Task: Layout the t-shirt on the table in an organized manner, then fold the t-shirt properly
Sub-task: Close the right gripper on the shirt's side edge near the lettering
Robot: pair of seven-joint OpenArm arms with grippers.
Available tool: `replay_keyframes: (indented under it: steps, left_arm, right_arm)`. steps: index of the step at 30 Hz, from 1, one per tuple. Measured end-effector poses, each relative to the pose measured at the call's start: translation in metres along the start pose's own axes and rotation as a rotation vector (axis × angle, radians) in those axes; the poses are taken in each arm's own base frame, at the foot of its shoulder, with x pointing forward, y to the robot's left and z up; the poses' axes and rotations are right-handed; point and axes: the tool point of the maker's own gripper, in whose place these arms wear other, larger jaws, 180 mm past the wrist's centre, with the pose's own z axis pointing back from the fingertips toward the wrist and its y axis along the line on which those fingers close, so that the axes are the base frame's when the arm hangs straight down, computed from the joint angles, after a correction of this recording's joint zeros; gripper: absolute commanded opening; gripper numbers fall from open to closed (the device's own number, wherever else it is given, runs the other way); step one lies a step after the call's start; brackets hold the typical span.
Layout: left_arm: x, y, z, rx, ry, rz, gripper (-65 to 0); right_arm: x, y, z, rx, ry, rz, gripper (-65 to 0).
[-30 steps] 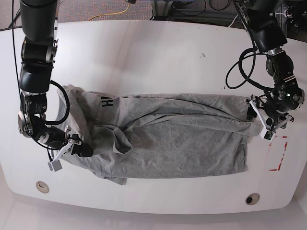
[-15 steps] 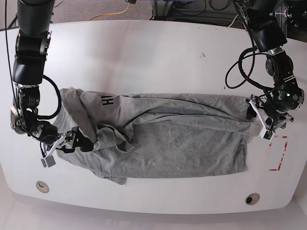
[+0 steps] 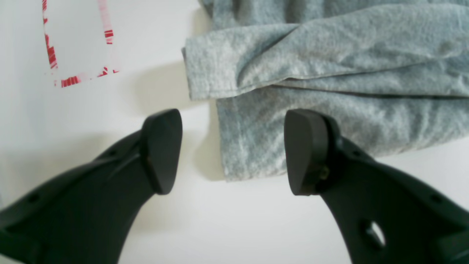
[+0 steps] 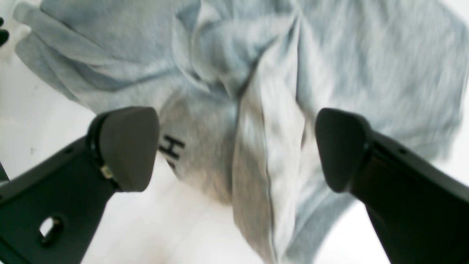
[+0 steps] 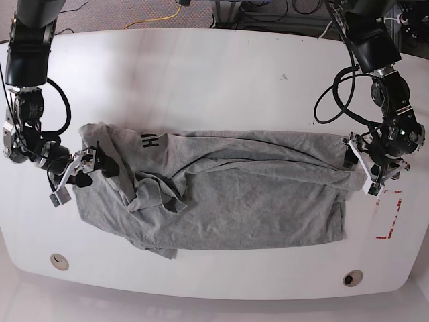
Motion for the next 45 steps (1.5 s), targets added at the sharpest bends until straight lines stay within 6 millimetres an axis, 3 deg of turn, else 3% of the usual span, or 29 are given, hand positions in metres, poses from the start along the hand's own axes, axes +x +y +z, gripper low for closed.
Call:
replay_keyframes:
  steps: [7, 12, 19, 25, 28, 30, 36, 45]
  left_arm:
    - [0.000, 0.000, 0.000, -0.001, -0.001, 0.000, -24.0]
    - [0.000, 0.000, 0.000, -0.001, 0.000, 0.001, -24.0]
    - [0.000, 0.000, 0.000, -0.001, 0.001, 0.001, -24.0]
    - [-0.003, -0.001, -0.001, -0.004, 0.006, 0.002, -24.0]
    - [-0.009, -0.003, -0.001, -0.008, 0.018, 0.002, -24.0]
    - [-0.012, -0.005, -0.001, -0.010, 0.026, 0.002, -24.0]
    - [-0.014, -0.005, -0.002, -0.011, 0.028, 0.002, -24.0]
    - [-0.017, -0.006, -0.002, -0.014, 0.035, 0.003, -24.0]
  right_arm:
    - [-0.036, -0.019, 0.003, -0.101, 0.099, 0.051, 0.0]
    - [-0.053, -0.021, -0.005, -0.130, 0.158, 0.079, -1.0]
    - [-0.059, -0.016, -0.019, -0.145, 0.162, 0.088, -21.4]
    - [-0.058, -0.015, -0.023, -0.155, 0.144, 0.070, -25.2]
    - [-0.057, -0.015, -0.024, -0.153, 0.140, 0.069, -30.3]
    - [-0.056, -0.014, -0.024, -0.153, 0.139, 0.069, -36.5]
    - [-0.055, -0.015, -0.024, -0.154, 0.138, 0.070, -63.1]
    - [-0.057, -0.019, -0.020, -0.164, 0.142, 0.068, -64.7]
